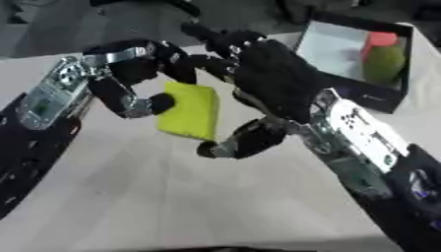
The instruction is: Pick up the objects with one hand, pass them to the other hand, and then place them into the box on the other side of the table.
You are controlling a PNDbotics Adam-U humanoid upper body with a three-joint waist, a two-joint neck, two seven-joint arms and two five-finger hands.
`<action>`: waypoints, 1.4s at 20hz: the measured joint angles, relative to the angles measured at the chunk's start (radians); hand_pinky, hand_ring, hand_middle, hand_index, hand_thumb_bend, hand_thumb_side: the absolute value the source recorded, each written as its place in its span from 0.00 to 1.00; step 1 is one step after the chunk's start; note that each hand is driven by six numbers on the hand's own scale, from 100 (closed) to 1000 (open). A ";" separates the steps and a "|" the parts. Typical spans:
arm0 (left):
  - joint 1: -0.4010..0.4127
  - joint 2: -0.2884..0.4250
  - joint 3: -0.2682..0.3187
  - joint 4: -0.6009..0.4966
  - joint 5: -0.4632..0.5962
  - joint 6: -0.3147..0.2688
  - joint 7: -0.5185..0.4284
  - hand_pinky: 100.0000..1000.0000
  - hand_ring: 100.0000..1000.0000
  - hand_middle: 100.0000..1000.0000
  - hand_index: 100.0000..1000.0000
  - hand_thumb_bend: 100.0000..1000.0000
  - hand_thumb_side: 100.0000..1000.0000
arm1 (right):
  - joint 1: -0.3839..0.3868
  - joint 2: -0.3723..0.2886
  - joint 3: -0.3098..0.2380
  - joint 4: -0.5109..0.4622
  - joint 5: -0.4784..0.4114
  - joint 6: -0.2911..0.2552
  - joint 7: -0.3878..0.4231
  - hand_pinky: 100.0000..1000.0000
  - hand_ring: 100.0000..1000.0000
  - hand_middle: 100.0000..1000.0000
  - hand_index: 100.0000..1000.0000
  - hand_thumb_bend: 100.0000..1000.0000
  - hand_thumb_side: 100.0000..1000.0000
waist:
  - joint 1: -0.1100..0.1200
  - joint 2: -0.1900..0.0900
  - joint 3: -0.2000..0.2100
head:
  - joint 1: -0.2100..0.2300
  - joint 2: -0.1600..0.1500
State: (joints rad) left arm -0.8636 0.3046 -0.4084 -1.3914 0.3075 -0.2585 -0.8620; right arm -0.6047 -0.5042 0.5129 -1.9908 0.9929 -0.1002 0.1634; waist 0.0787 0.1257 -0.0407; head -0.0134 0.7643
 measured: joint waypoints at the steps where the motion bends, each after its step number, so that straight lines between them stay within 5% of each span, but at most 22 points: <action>1: 0.000 0.000 0.000 -0.002 0.004 0.004 -0.004 0.48 0.34 0.27 0.47 0.00 0.20 | -0.001 0.000 0.000 -0.001 0.000 0.000 0.000 0.75 0.79 1.00 0.78 0.64 0.44 | 0.000 0.000 0.000 | -0.002 0.000; 10: -0.002 0.004 0.002 -0.015 0.024 0.029 -0.026 0.48 0.34 0.27 0.47 0.00 0.19 | -0.002 0.000 0.001 -0.007 -0.003 0.007 -0.020 0.73 0.78 1.00 0.66 0.55 0.43 | 0.000 0.000 -0.001 | -0.006 0.000; 21: -0.007 0.004 0.007 -0.017 0.019 0.032 -0.028 0.49 0.36 0.29 0.48 0.00 0.19 | 0.002 0.000 0.012 -0.005 -0.038 0.005 -0.083 0.66 0.75 1.00 0.57 0.25 0.35 | 0.003 0.000 -0.008 | -0.006 0.000; 28: -0.007 0.002 0.017 -0.005 0.005 0.045 -0.031 0.49 0.38 0.31 0.50 0.00 0.18 | 0.011 -0.001 0.013 0.006 -0.082 0.043 -0.173 0.61 0.73 1.00 0.47 0.30 0.36 | 0.003 0.000 -0.014 | -0.005 0.000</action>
State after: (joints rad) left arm -0.8709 0.3070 -0.3910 -1.3964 0.3123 -0.2131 -0.8928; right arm -0.5933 -0.5052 0.5262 -1.9852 0.9110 -0.0575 -0.0094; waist 0.0822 0.1259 -0.0547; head -0.0181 0.7643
